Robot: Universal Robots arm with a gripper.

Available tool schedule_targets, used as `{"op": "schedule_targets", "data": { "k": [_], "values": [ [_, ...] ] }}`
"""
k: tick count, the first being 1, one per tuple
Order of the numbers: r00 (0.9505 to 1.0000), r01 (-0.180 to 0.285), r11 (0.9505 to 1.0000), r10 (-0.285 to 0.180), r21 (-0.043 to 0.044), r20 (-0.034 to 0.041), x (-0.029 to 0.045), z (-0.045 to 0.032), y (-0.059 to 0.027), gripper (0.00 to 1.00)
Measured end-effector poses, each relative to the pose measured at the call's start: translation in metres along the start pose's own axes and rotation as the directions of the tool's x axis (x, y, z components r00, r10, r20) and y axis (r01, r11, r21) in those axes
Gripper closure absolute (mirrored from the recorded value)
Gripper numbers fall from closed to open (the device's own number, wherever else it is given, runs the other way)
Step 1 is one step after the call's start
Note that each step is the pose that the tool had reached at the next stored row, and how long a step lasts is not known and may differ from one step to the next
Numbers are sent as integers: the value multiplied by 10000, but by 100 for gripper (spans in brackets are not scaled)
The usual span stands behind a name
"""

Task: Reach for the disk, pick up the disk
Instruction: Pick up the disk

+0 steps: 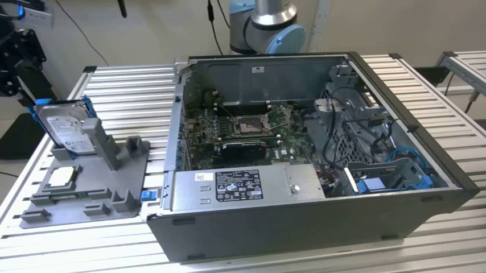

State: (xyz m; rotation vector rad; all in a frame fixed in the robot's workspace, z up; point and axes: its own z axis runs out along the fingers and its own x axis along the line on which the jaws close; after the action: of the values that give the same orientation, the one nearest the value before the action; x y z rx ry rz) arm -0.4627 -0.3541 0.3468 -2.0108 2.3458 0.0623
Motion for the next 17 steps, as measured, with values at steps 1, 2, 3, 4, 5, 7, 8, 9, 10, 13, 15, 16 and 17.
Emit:
{"op": "schedule_targets", "data": {
  "k": [1,2,3,4,5,7,8,9,10,13,15,16,17],
  "values": [
    [10000,1,10000,-1,-9,-3,0,6,-1,0],
    [10000,1,10000,-1,-21,-5,-1,17,0,0],
    [10000,-1,10000,1,-31,-6,-1,28,0,0],
    [10000,-2,10000,2,-39,-7,-3,41,1,0],
    [10000,-2,10000,2,-46,-9,-6,53,1,0],
    [10000,2,10000,-2,-50,-10,-17,78,3,0],
    [10000,8,10000,-8,-50,-9,-25,93,5,0],
    [10000,15,10000,-15,-50,-9,-34,109,8,0],
    [10000,25,10000,-25,-51,-10,-41,125,9,0],
    [10000,78,10000,-78,-53,-9,-51,175,11,0],
    [9999,161,9999,-161,-60,-9,-49,205,11,0],
    [9998,208,9998,-208,-63,-9,-48,221,12,0],
    [9997,250,9997,-250,-66,-8,-48,236,12,0]
  ]
}}
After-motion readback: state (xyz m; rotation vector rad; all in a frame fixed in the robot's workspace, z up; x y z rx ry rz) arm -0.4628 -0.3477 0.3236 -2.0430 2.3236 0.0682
